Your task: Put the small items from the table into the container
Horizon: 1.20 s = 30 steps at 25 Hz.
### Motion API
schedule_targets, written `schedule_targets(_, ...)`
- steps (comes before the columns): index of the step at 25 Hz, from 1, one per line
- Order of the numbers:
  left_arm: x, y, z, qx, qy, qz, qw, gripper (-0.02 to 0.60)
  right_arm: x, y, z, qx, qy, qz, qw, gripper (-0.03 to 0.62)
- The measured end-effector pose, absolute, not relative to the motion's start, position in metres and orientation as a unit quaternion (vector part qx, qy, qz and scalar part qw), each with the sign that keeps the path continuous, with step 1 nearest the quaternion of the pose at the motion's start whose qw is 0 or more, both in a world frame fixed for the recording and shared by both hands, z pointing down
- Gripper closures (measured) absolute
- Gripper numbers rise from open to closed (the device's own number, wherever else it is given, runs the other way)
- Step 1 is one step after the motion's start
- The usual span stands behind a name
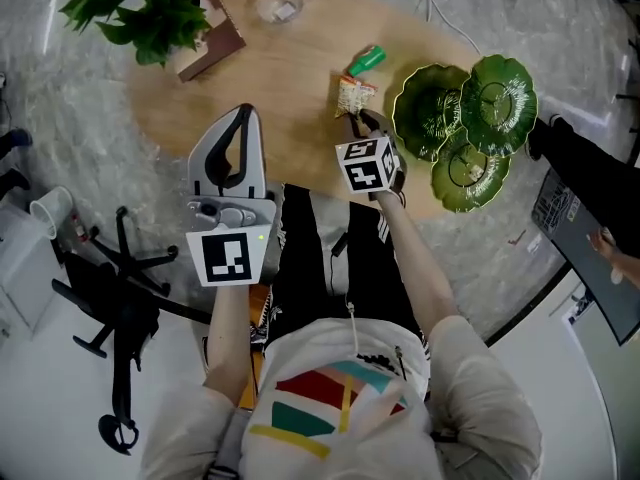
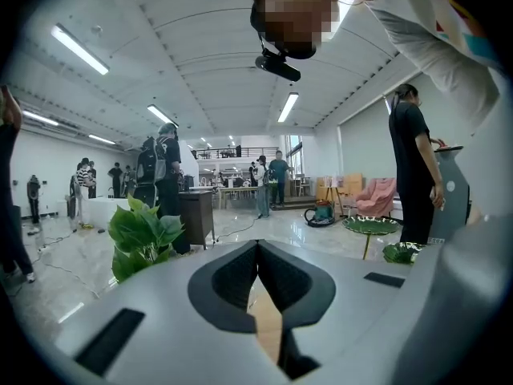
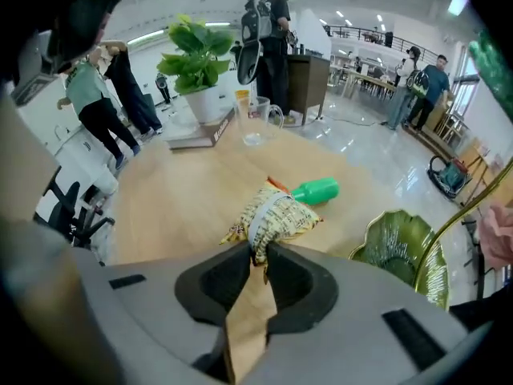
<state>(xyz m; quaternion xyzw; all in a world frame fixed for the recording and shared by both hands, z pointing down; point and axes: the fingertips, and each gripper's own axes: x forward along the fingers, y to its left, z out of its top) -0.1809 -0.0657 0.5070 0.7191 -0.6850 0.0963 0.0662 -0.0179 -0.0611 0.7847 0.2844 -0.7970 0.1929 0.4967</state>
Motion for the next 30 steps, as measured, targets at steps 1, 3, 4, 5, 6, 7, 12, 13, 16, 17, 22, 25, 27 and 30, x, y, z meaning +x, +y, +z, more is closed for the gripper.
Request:
schedule_targets(1, -0.181, -0.064, 0.504, 0.719, -0.685, 0.096, 0.066, 0.574, -0.021, -0.063, 0.774, 0.288, -0.804, 0.19, 0.485, 0.523)
schedule_targets(3, -0.181, -0.063, 0.49, 0.719, -0.686, 0.094, 0.062, 0.574, -0.027, -0.066, 0.748, 0.292, -0.816, 0.189, 0.463, 0.523)
schedule_targets(4, -0.181, -0.062, 0.48, 0.719, -0.687, 0.091, 0.058, 0.574, -0.029, -0.069, 0.732, 0.294, -0.821, 0.188, 0.451, 0.523)
schedule_targets(5, -0.18, -0.062, 0.466, 0.718, -0.688, 0.086, 0.053, 0.574, -0.032, -0.071, 0.712, 0.297, -0.828, 0.186, 0.438, 0.523)
schedule_targets(6, -0.178, -0.061, 0.451, 0.718, -0.69, 0.08, 0.049, 0.574, -0.033, -0.072, 0.69, 0.3, -0.835, 0.182, 0.424, 0.523)
schedule_targets(7, -0.174, -0.057, 0.436, 0.718, -0.69, 0.075, 0.046, 0.574, -0.032, -0.071, 0.665, 0.302, -0.842, 0.179, 0.409, 0.523)
schedule_targets(12, -0.17, -0.042, 0.36, 0.719, -0.691, 0.07, 0.006, 0.574, -0.039, -0.079, 0.528, 0.325, -0.88, 0.141, 0.316, 0.523)
schedule_targets(13, -0.173, -0.042, 0.346, 0.715, -0.696, 0.065, -0.009, 0.574, -0.044, -0.086, 0.501, 0.331, -0.889, 0.128, 0.29, 0.523)
schedule_targets(16, -0.183, -0.044, 0.317, 0.707, -0.705, 0.047, -0.033, 0.574, -0.052, -0.097, 0.428, 0.34, -0.909, 0.086, 0.226, 0.523)
schedule_targets(17, -0.184, -0.044, 0.313, 0.71, -0.702, 0.044, -0.034, 0.574, -0.053, -0.098, 0.406, 0.341, -0.914, 0.073, 0.207, 0.523)
schedule_targets(22, -0.17, -0.05, 0.273, 0.724, -0.687, 0.028, -0.062, 0.574, -0.041, -0.092, 0.317, 0.358, -0.925, 0.041, 0.125, 0.523)
schedule_targets(25, -0.155, -0.058, 0.249, 0.733, -0.675, 0.006, -0.077, 0.574, -0.031, -0.089, 0.292, 0.367, -0.924, 0.015, 0.107, 0.523)
schedule_targets(27, -0.146, -0.062, 0.237, 0.741, -0.667, -0.014, -0.081, 0.574, -0.026, -0.085, 0.284, 0.367, -0.924, 0.009, 0.104, 0.523)
schedule_targets(30, -0.136, -0.064, 0.227, 0.749, -0.655, -0.028, -0.092, 0.574, -0.025, -0.075, 0.272, 0.364, -0.927, 0.015, 0.087, 0.523)
